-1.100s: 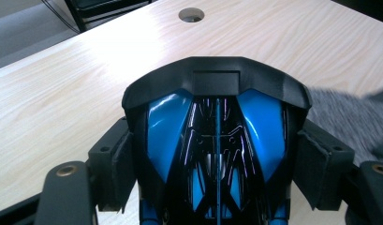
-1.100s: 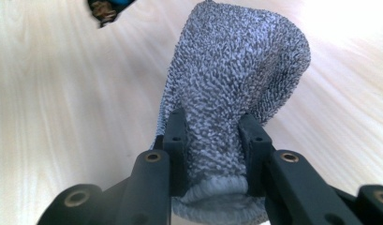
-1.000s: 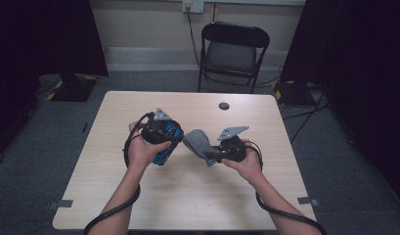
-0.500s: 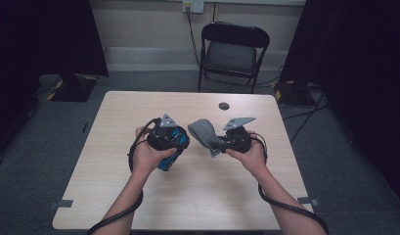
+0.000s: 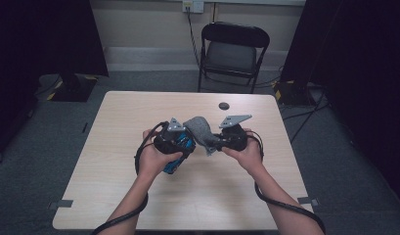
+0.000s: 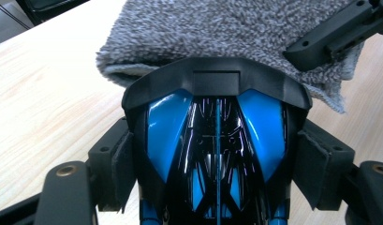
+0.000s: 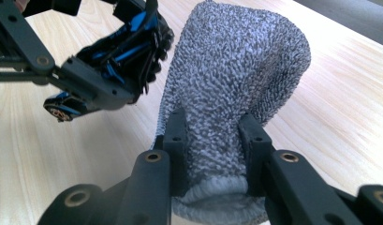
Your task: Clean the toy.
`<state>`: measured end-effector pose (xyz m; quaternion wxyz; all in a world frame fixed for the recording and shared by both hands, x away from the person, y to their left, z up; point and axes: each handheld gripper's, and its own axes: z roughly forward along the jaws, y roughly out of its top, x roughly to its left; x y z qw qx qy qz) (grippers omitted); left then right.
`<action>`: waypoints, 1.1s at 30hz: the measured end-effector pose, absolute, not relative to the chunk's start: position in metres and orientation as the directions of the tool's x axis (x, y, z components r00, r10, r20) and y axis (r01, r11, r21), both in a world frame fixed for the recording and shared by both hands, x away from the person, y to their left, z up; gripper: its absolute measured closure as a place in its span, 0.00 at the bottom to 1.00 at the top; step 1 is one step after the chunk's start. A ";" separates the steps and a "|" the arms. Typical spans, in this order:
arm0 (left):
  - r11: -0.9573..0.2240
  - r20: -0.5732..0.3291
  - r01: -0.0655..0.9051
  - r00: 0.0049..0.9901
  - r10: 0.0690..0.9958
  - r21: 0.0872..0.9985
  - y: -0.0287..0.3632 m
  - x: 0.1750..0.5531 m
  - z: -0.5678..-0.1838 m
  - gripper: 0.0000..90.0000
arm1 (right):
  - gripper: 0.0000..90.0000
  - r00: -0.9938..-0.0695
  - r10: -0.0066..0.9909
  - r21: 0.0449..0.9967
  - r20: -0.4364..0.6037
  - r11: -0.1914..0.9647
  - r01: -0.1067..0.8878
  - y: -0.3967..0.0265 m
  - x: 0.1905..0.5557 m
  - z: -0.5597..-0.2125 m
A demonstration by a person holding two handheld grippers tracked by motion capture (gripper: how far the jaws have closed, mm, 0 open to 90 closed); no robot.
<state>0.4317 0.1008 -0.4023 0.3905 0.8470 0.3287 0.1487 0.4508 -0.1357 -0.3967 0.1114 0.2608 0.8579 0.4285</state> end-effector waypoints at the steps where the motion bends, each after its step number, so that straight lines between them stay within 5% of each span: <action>1: -0.481 -0.001 0.438 0.740 0.673 0.759 0.100 0.432 -0.403 0.28 | 0.78 -0.840 0.541 0.793 0.035 0.496 0.353 -0.135 0.451 -0.397; 33: -0.479 0.007 0.425 0.742 0.670 0.768 0.093 0.436 -0.389 0.28 | 0.78 -0.866 0.499 0.783 0.047 0.520 0.342 -0.118 0.441 -0.408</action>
